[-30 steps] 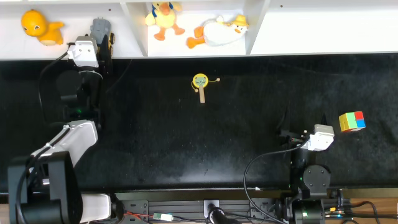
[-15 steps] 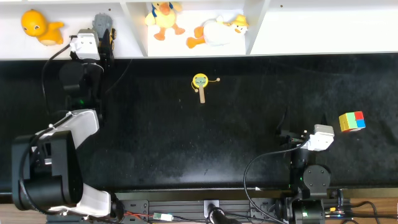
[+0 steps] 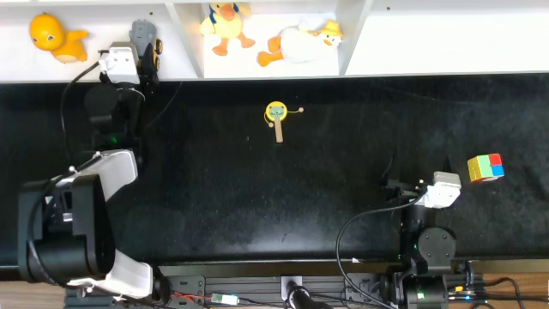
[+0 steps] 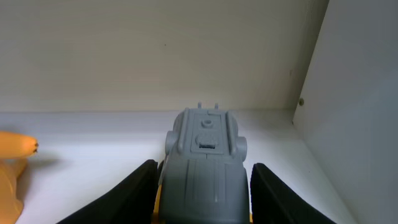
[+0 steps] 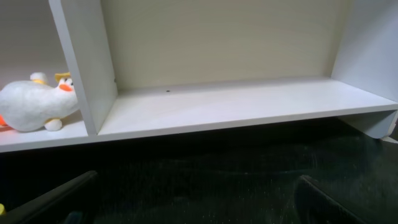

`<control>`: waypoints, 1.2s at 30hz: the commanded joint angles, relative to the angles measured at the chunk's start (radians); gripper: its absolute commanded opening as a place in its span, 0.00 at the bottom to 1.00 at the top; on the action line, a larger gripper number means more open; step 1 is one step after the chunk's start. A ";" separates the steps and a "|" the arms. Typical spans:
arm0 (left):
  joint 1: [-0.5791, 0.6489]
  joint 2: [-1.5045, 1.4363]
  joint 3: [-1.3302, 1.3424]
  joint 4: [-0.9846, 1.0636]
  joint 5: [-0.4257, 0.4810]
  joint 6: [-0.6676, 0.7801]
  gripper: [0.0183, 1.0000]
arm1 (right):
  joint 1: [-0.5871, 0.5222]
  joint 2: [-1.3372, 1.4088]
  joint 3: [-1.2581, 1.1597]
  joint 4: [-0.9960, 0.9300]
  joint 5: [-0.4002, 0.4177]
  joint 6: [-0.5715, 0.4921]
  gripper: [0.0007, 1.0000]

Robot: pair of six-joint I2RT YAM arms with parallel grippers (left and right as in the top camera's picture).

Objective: Store Toys

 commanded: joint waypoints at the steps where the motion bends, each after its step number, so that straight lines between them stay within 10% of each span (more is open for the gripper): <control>1: -0.003 0.030 0.028 0.013 0.000 -0.025 0.29 | -0.001 -0.008 -0.013 0.005 -0.004 -0.003 1.00; 7: -0.003 0.030 0.028 0.013 0.000 -0.025 1.00 | -0.001 -0.008 -0.013 0.005 -0.004 -0.003 0.99; 36: -0.009 -0.876 -0.176 -1.073 -0.157 0.039 1.00 | -0.001 -0.008 -0.013 0.005 -0.004 -0.003 1.00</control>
